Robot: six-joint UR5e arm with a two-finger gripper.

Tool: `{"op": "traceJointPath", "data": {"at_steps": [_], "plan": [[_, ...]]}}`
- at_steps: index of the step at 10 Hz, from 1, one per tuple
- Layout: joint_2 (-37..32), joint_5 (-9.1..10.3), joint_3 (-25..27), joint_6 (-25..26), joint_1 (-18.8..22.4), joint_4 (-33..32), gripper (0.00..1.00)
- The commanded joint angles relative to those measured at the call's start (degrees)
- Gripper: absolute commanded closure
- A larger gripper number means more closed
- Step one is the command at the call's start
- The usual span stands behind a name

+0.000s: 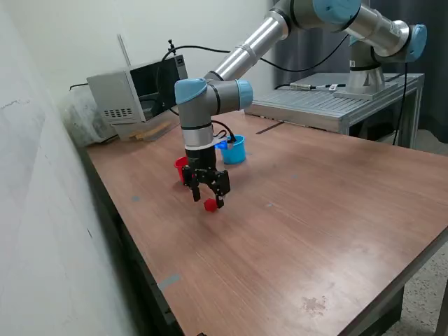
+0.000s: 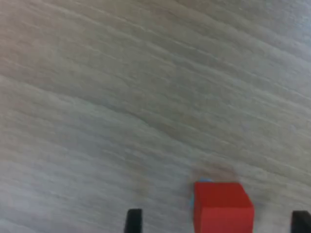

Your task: Place red objects in the red bin, and blue objects in the blue bin.

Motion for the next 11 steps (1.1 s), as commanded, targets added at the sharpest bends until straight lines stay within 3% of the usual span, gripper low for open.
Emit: {"op": "traceJointPath", "data": {"at_steps": [1,5,7,11], "plan": [[0.32,-0.15,-0.26,-0.12,0.00,0.00,1.00],[-0.21,-0.68,-0.70,0.49,0.00,0.00,1.00],[-3.27,-1.21,-0.27,3.89,0.00,0.09,1.00],[-10.04,-9.62,2.45,13.30,-0.79,0.26,1.00]]}}
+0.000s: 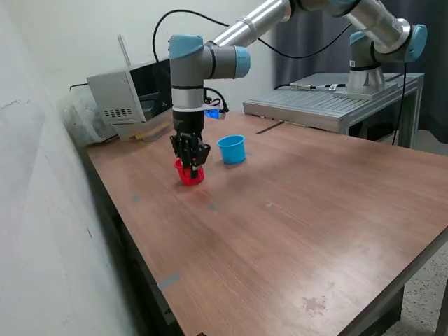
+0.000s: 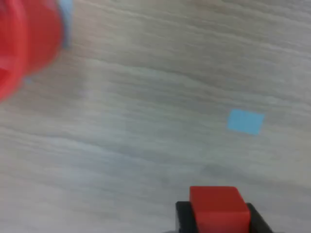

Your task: Place red objects in the red bin, and blue objects in the blue bin.

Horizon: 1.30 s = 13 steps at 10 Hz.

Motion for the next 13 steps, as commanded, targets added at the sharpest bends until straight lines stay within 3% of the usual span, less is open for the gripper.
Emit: {"op": "traceJointPath", "data": {"at_steps": [1,2,4,6,10,11,13], "plan": [[-3.07,-5.29,1.78,7.15,-0.89,0.64,1.00],[-3.25,-7.31,1.87,11.89,-2.54,4.99,1.00],[-3.25,-9.96,1.96,15.62,-5.45,7.58,1.00],[-3.25,-10.67,2.05,15.89,-7.39,8.29,1.00],[-1.15,-10.23,1.96,15.89,-9.15,6.72,1.00],[-0.36,-9.97,1.96,15.63,-9.15,6.53,0.00],[-0.26,-9.88,1.87,15.63,-9.15,6.44,0.00]]}}
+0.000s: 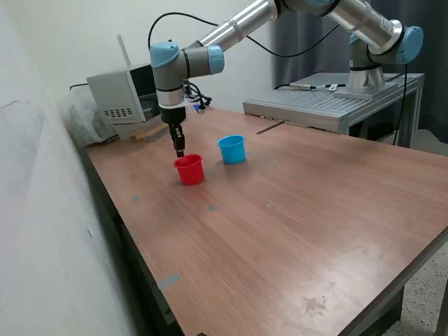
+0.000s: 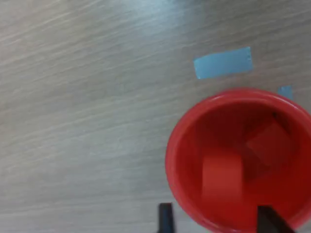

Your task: Place red objects in the red bin, and blue objects in the blue bin.

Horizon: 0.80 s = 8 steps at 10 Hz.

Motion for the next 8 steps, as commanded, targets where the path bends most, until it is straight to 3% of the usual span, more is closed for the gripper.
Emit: {"op": "traceJointPath", "data": {"at_steps": [1,4,6,7,8], "plan": [[0.37,0.12,-0.07,-0.05,-0.05,-0.21,0.00],[-1.73,0.12,-0.52,-0.32,0.04,1.54,0.00],[-7.43,1.43,0.54,0.30,0.39,11.09,0.00],[-10.76,1.44,4.37,0.39,0.82,13.92,0.00],[-16.45,1.61,11.54,0.39,1.09,16.99,0.00]]}}
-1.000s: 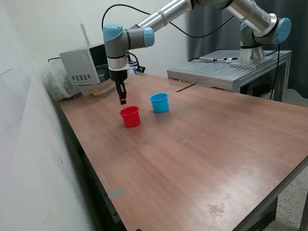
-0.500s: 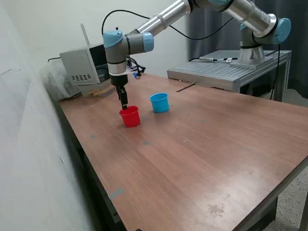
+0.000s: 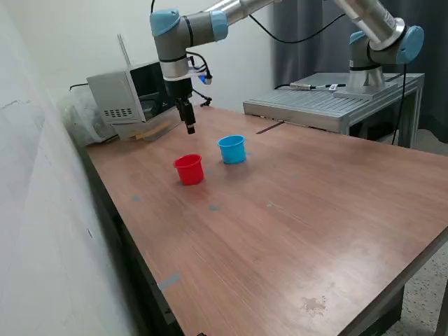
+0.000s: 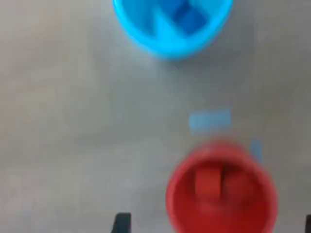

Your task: Place red objects in the red bin, and blue objects in the blue bin.

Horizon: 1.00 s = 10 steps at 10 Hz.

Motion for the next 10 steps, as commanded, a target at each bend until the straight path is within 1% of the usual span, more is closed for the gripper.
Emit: {"op": "traceJointPath", "data": {"at_steps": [1,2,4,5,6,7,9,10], "plan": [[-12.44,1.03,14.24,0.01,0.44,5.00,0.00],[-17.37,1.90,19.97,-0.08,0.53,5.26,0.00],[-25.64,2.00,30.08,-0.16,0.62,6.93,0.00],[-31.51,2.00,37.27,-0.16,1.58,7.11,0.00],[-35.31,2.00,40.82,-0.16,2.80,7.11,0.00],[-39.52,2.00,43.82,0.01,2.99,7.72,0.00],[-49.19,2.00,49.97,0.01,2.90,12.27,0.00],[-52.45,2.00,51.83,-0.08,2.73,14.73,0.00]]}}
